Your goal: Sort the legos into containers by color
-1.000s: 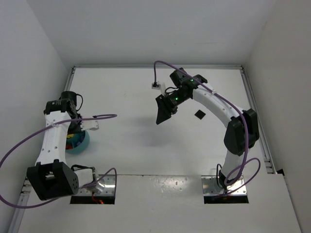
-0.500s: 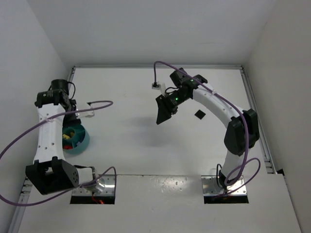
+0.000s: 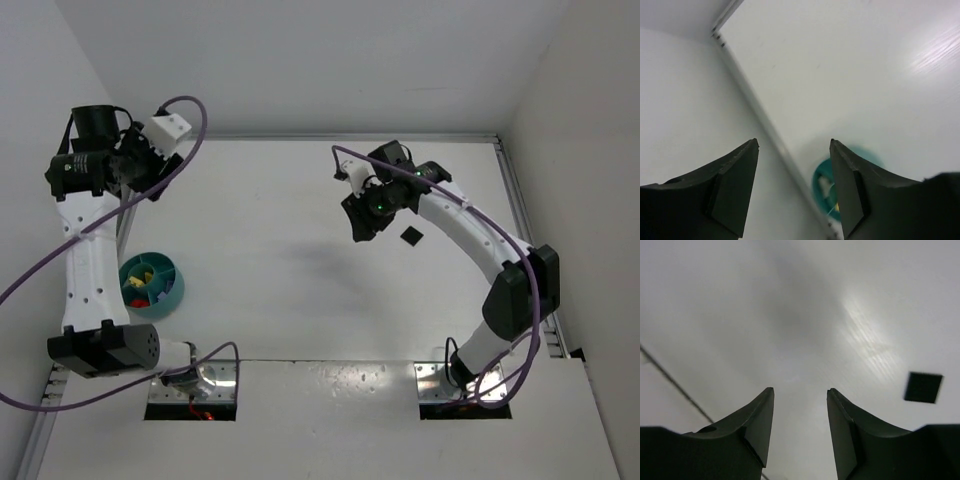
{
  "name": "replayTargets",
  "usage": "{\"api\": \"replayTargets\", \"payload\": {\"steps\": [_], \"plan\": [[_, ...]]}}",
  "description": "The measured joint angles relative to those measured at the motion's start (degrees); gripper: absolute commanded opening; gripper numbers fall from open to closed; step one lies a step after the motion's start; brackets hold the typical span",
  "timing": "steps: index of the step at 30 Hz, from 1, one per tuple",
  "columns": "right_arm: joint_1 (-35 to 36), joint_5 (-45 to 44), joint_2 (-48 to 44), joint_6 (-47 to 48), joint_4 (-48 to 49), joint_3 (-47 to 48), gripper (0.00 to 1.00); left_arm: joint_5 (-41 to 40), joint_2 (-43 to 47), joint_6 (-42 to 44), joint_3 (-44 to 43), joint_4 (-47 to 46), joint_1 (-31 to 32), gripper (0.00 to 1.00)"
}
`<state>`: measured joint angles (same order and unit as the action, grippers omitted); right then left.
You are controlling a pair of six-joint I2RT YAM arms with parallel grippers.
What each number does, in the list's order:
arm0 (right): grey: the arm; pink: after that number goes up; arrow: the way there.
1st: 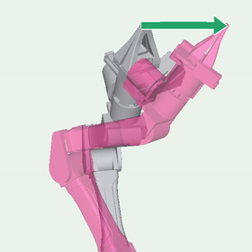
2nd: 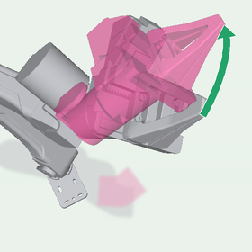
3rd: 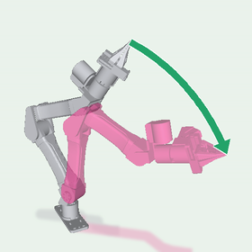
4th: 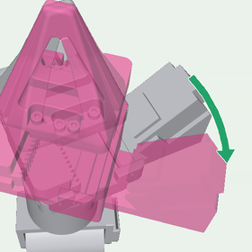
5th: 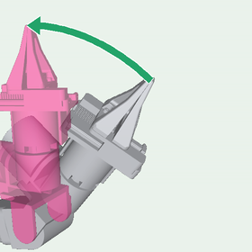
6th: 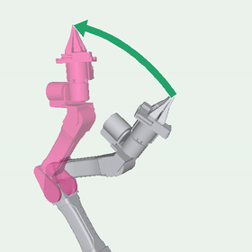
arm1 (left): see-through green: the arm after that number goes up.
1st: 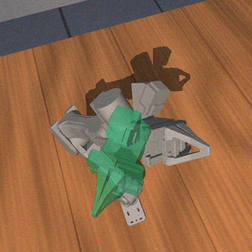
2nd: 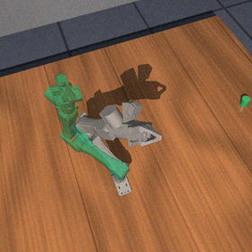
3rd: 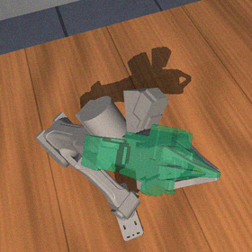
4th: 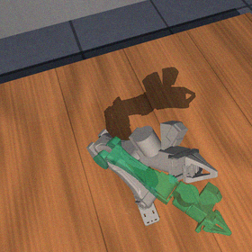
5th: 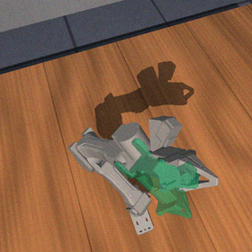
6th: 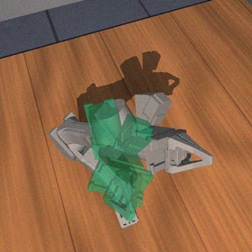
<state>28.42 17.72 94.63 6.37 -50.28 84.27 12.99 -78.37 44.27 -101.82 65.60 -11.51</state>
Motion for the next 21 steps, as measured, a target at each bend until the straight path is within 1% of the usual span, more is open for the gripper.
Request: {"api": "replayTargets", "payload": {"steps": [1, 2, 4, 5, 8, 11, 12, 13, 17, 21], "plan": [[-0.37, -2.29, -0.15, 1.11, 0.79, -0.85, 0.47, 1.99, 0.11, -3.28, 1.01, -1.9, 0.79, 0.76], [-0.72, -4.66, -0.22, 2.25, 1.36, -1.75, 0.49, 4.17, 0.13, -6.82, 2.1, -4.0, 1.86, 0.99], [-1.79, -8.17, 0.15, 4.57, 1.7, -2.82, 0.52, 8.24, -0.46, -11.74, 3.13, -6.84, 3.58, 1.0], [-2.4, -9.31, 0.76, 5.66, 1.29, -2.67, 0.59, 10.08, -1.05, -13.94, 3.19, -8.04, 4.5, 1.0], [-4.85, -11.8, 3.98, 8.02, 0.04, -0.28, 0.63, 15.61, -3.98, -18.67, 2.64, -11.5, 6.64, 1.0], [-7.52, -13.27, 7.85, 9.49, -0.79, 2.69, 0.79, 19.02, -6.91, -21.7, 2.47, -14.53, 7.69, 1.0], [-8.63, -13.66, 8.98, 9.92, -0.85, 3.17, 0.81, 19.17, -7.43, -22.64, 2.73, -15.58, 8.07, 1.0], [-9.11, -13.86, 9.4, 10.08, -0.81, 3.21, 0.83, 19.19, -7.91, -23.56, 2.84, -16.35, 8.22, 1.0], [-12.59, -14.95, 10.45, 10.88, 0.9, 2.38, 0.83, 18.97, -8.76, -26.43, 4.39, -19.06, 8.35, 1.0], [-16.0, -15.39, 12.7, 11.76, 2.29, 2.19, 0.83, 18.86, -9.01, -25.99, 7.91, -19.71, 8.37, 1.0]]}}
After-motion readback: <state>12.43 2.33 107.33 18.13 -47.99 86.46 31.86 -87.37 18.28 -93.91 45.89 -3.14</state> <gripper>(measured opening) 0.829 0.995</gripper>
